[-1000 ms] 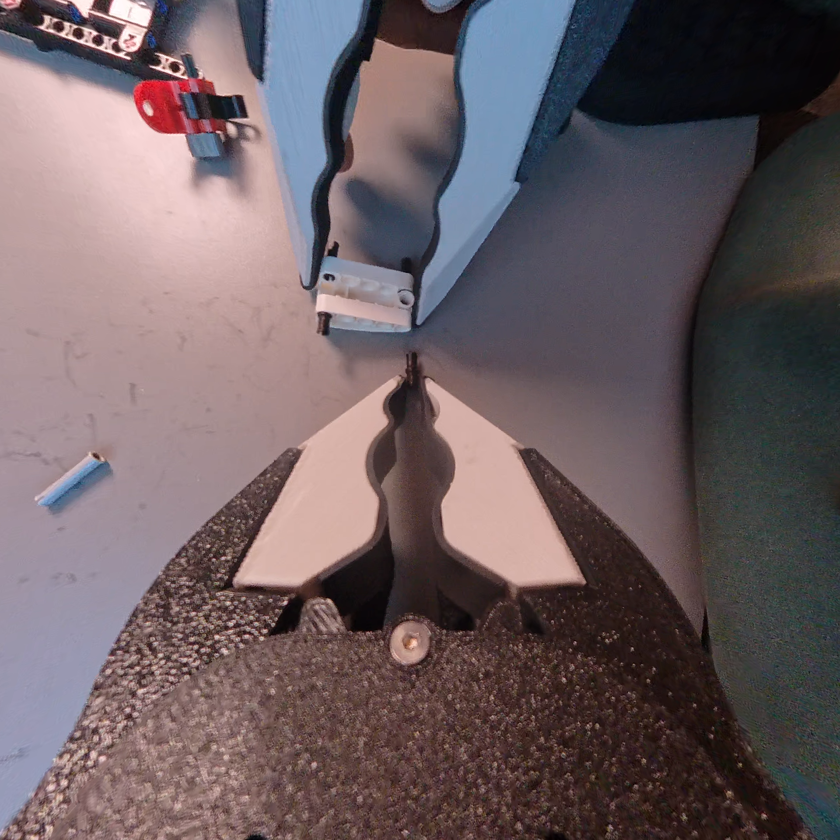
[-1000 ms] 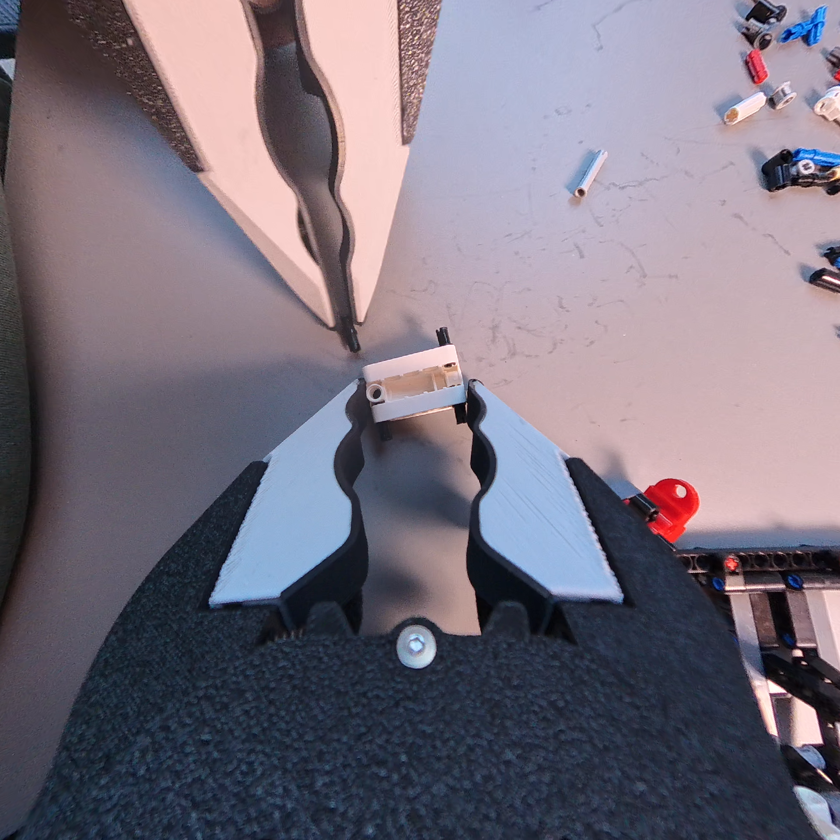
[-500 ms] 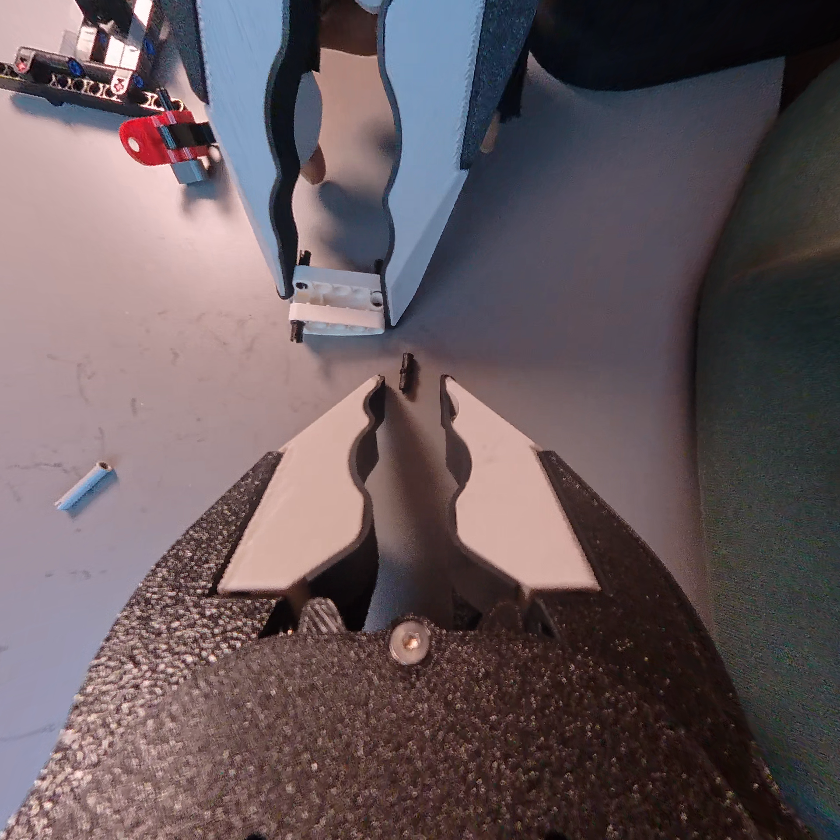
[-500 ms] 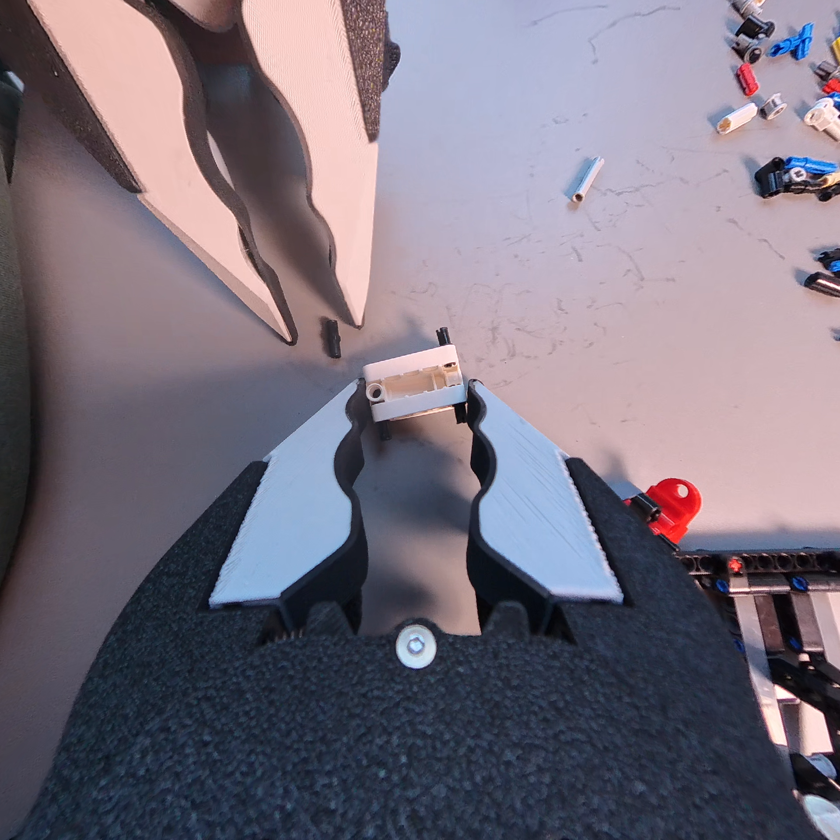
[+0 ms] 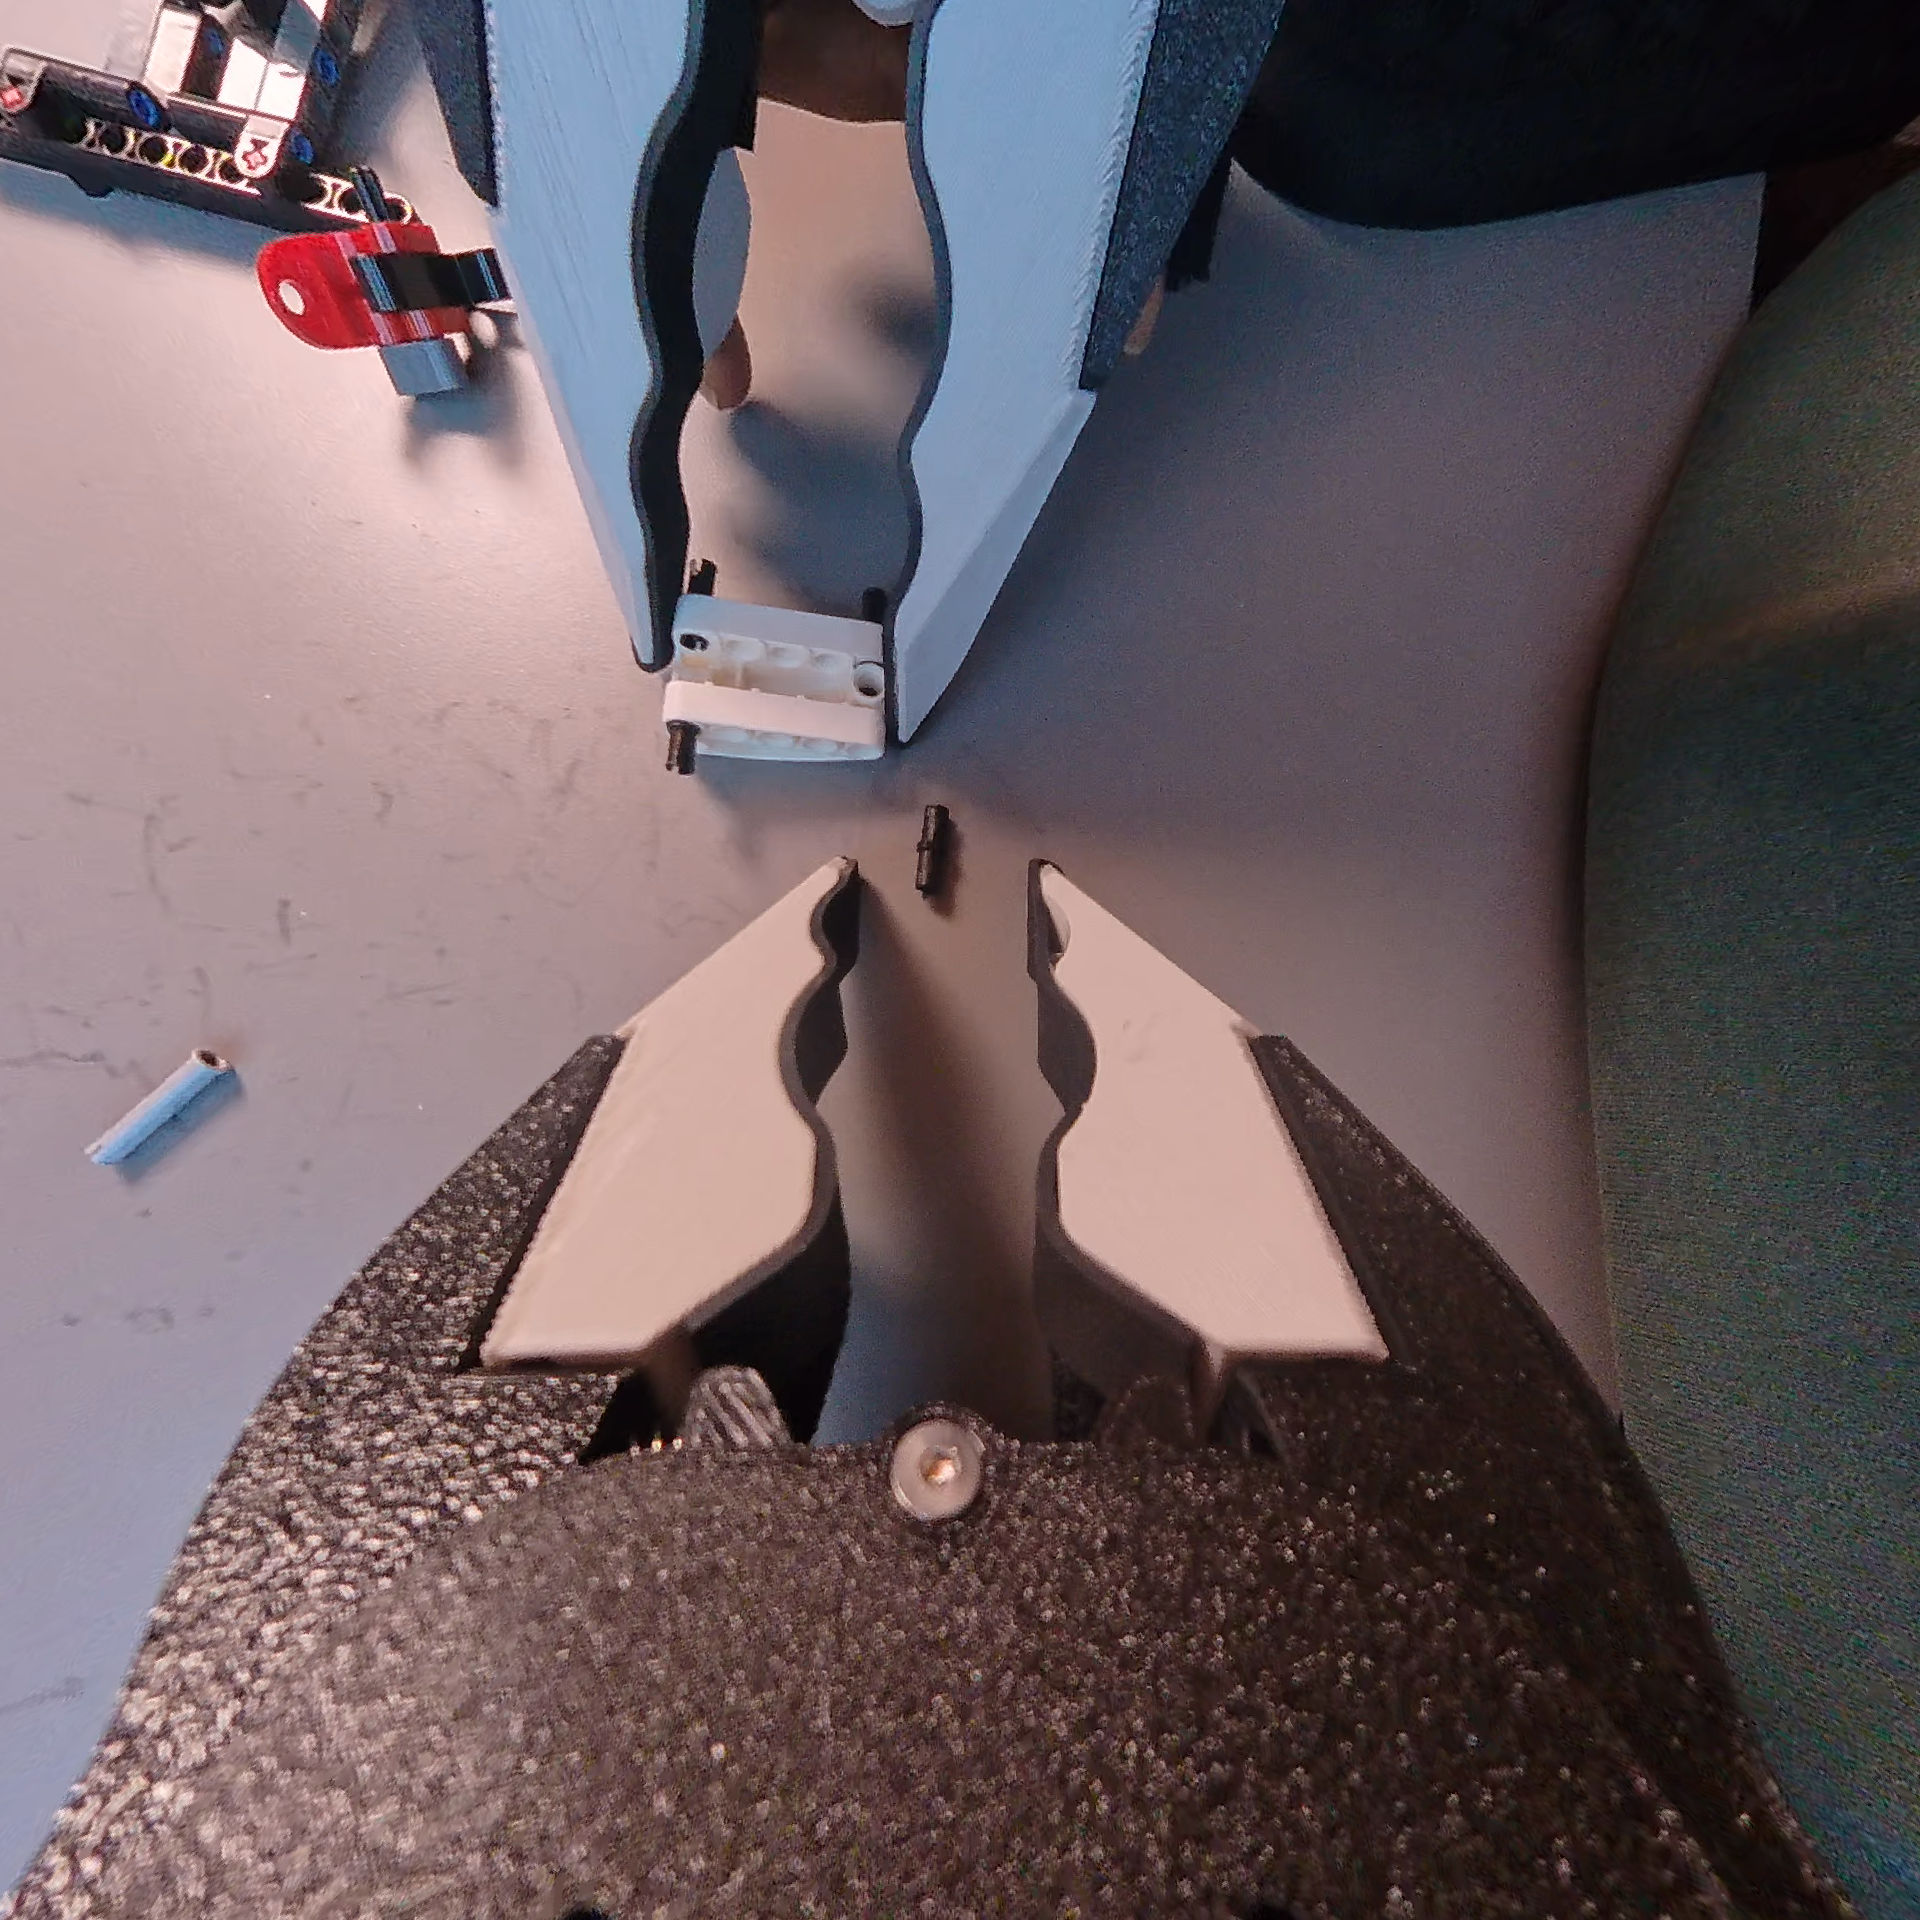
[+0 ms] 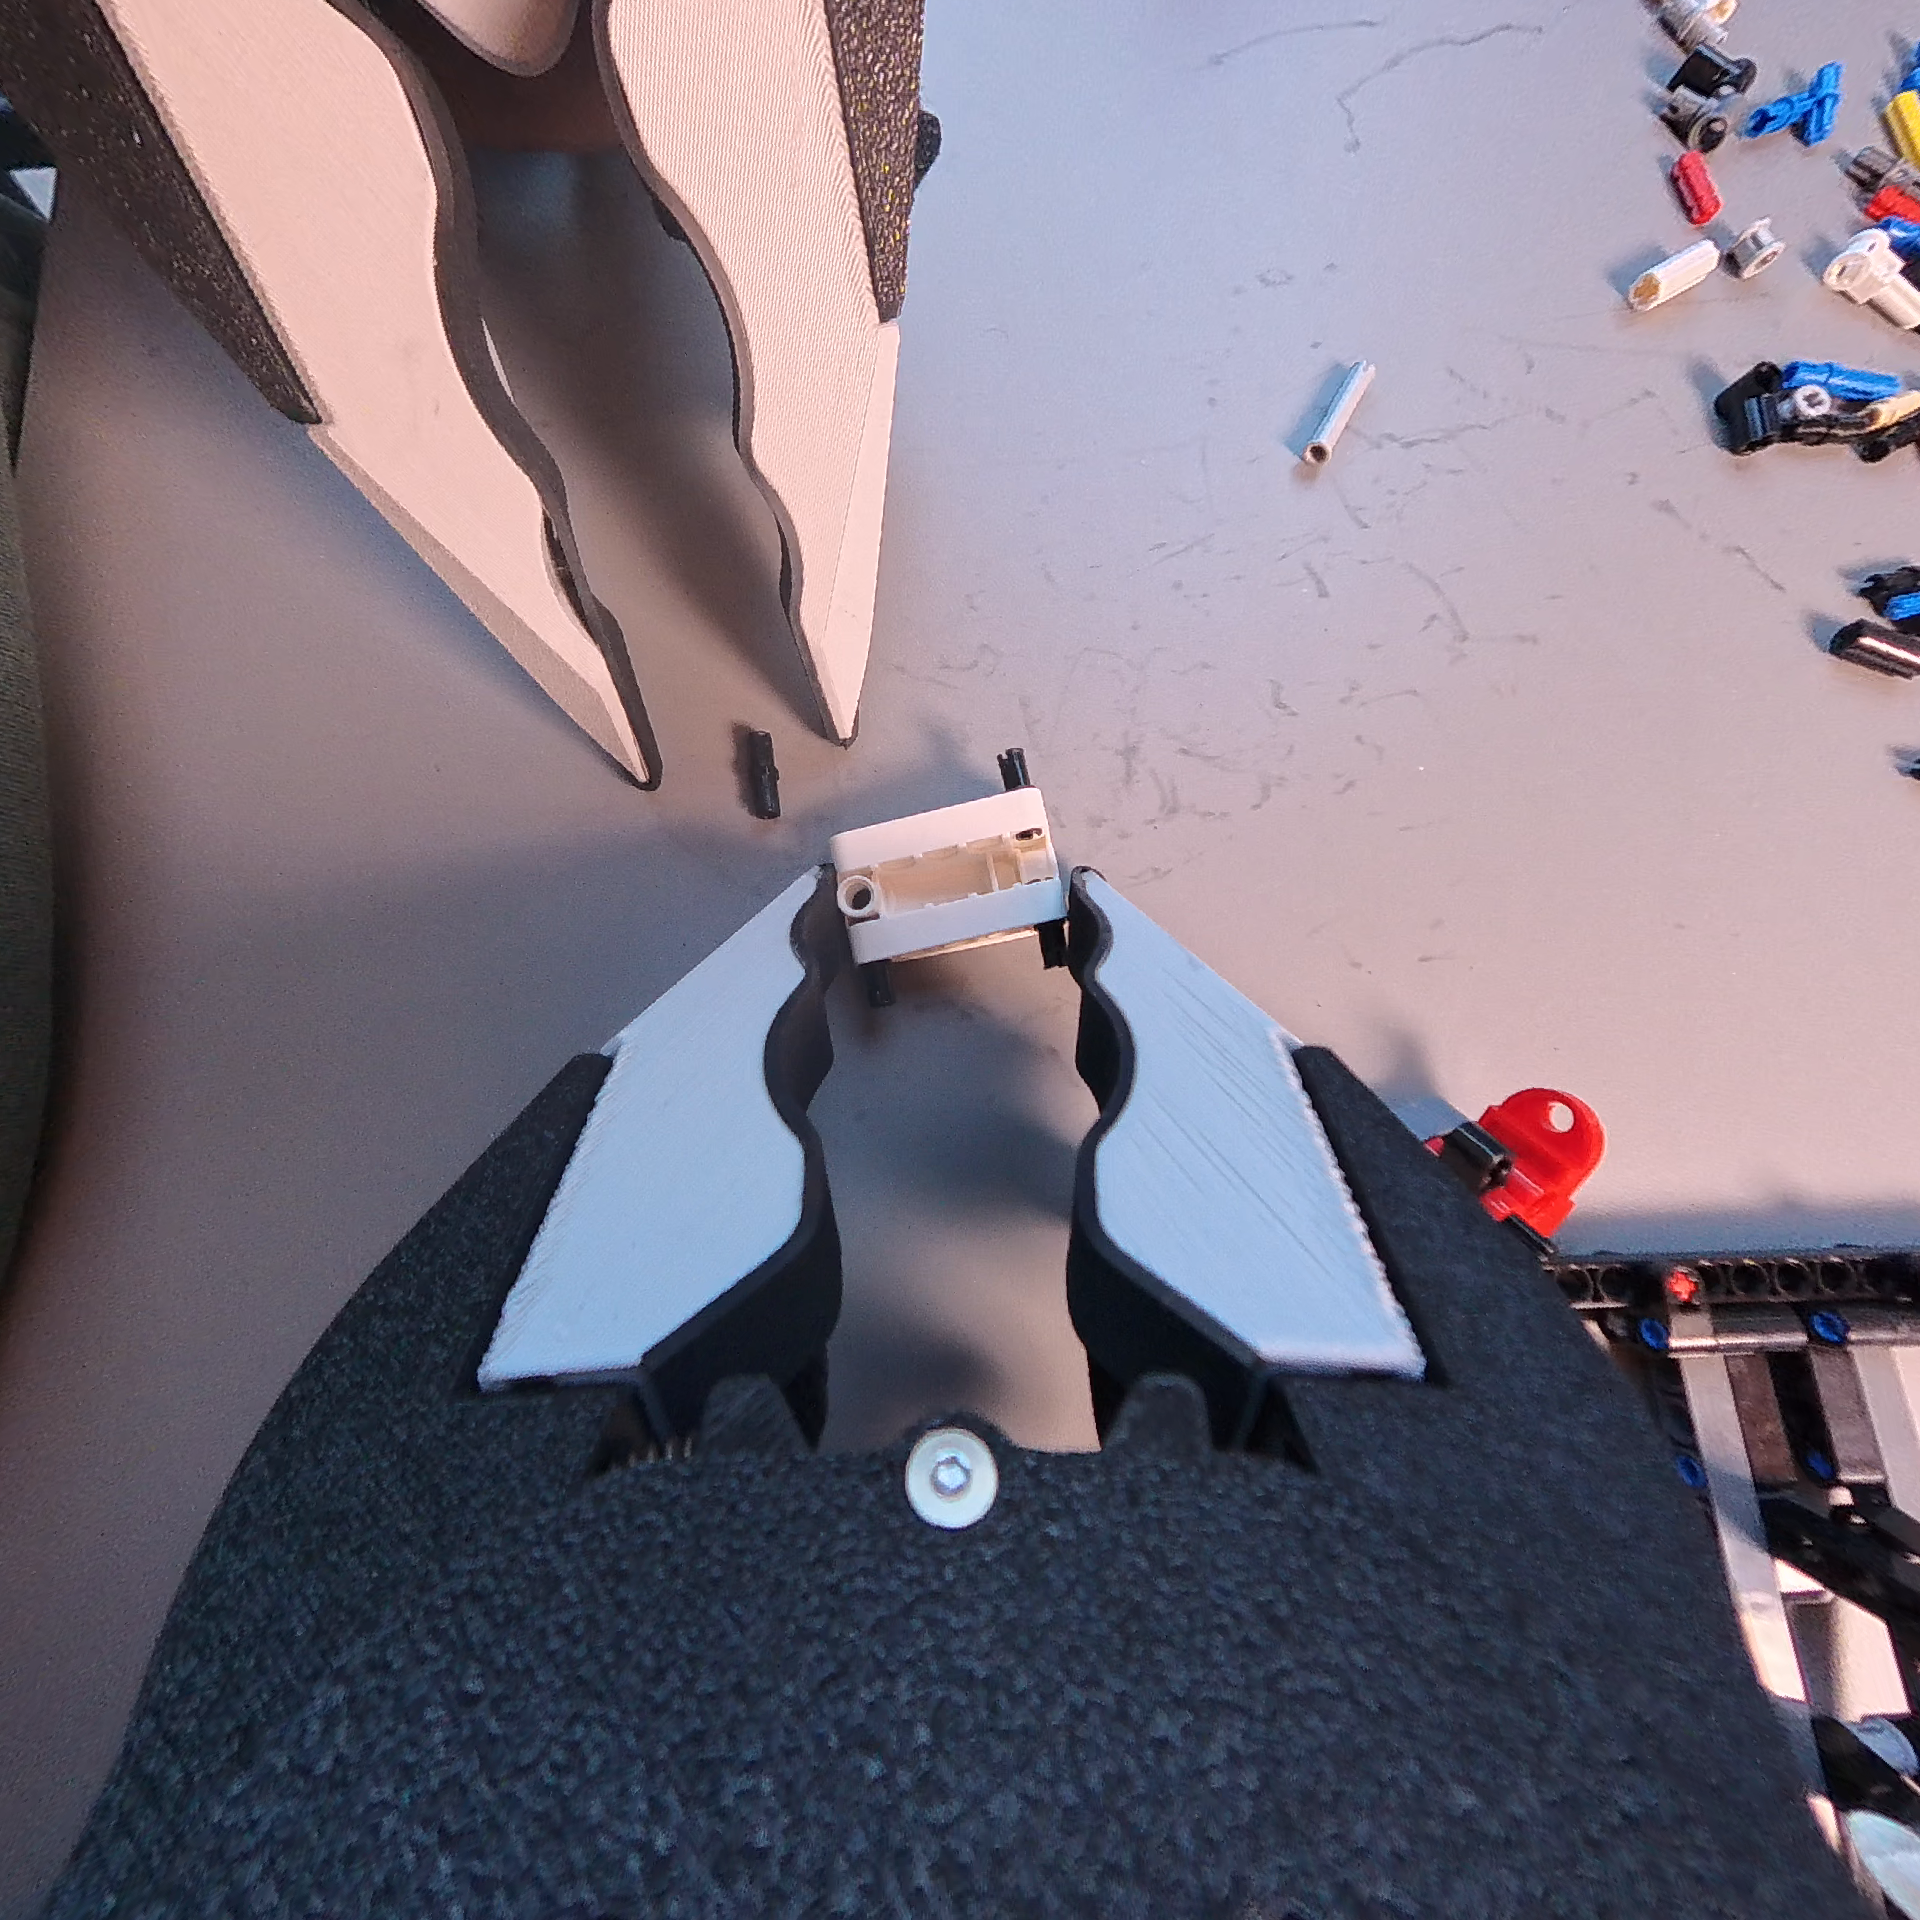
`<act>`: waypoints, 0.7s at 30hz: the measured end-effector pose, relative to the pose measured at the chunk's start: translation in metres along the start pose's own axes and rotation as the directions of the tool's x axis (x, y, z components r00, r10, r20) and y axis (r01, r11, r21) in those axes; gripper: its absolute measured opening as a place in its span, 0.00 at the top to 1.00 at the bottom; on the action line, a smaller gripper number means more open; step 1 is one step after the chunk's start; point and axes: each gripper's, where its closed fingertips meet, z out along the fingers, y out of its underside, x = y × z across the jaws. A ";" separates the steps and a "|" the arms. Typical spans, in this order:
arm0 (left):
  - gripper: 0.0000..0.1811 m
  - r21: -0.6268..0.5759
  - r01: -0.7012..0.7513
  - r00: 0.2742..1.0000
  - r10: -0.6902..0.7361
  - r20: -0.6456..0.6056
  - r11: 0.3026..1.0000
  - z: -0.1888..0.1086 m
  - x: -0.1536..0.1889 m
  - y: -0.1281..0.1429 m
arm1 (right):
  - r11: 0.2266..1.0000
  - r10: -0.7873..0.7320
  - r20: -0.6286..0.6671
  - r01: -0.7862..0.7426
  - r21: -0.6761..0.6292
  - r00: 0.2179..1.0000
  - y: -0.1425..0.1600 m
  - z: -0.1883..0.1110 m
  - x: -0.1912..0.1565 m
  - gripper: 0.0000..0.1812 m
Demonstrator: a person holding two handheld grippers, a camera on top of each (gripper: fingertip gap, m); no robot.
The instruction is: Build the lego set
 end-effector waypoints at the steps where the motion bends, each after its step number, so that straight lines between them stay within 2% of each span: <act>1: 0.83 0.001 -0.001 1.000 0.001 0.000 1.000 0.000 0.000 0.000 | 1.000 0.001 0.000 -0.001 0.001 1.000 0.000 0.000 0.000 0.76; 7: 0.82 0.004 0.004 1.000 -0.004 -0.009 1.000 0.000 0.000 0.000 | 1.000 0.002 0.001 -0.002 0.004 1.000 0.000 0.000 0.000 0.76; 15: 0.74 0.013 0.038 0.996 -0.037 -0.079 0.999 -0.001 0.006 -0.002 | 1.000 0.002 0.000 -0.003 0.007 1.000 0.000 0.000 0.000 0.76; 21: 0.78 0.008 0.022 0.999 -0.022 -0.041 1.000 0.000 0.002 -0.002 | 1.000 0.001 -0.001 -0.001 0.007 1.000 0.000 0.000 0.000 0.76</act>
